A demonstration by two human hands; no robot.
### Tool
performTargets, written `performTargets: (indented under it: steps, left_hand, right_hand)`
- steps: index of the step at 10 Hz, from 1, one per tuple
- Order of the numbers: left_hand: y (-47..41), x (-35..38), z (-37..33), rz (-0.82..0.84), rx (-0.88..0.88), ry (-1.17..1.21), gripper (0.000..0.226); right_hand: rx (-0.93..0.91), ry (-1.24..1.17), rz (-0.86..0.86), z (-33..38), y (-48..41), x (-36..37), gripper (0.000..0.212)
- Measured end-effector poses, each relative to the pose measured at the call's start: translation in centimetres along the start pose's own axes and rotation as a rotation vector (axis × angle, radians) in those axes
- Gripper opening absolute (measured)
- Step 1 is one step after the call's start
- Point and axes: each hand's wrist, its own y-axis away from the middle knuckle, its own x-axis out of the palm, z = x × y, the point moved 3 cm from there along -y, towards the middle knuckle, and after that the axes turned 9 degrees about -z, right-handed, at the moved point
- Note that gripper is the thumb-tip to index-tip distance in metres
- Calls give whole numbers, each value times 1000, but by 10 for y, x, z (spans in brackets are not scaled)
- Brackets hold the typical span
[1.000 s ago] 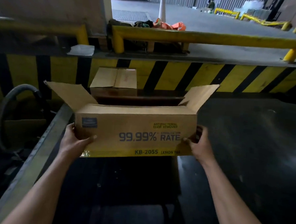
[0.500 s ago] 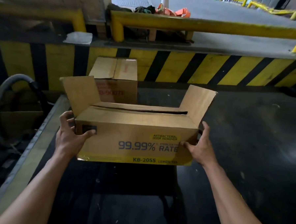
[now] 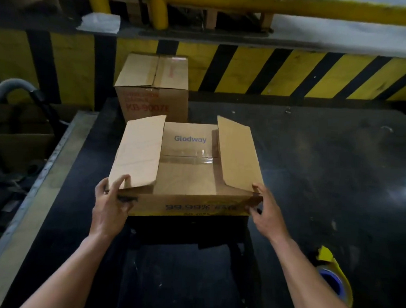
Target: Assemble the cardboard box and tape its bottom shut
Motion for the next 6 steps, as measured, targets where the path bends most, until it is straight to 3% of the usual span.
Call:
performTargets:
  steps: [2, 4, 6]
  left_hand:
    - [-1, 3, 3, -43, 61, -23, 72]
    - [-4, 6, 8, 1, 200, -260, 70]
    - [2, -7, 2, 18, 177, -195, 87]
  right_hand:
    - [80, -23, -82, 2, 0, -1, 60]
    - [54, 114, -132, 7, 3, 8, 62]
    - [56, 134, -101, 29, 15, -10, 79]
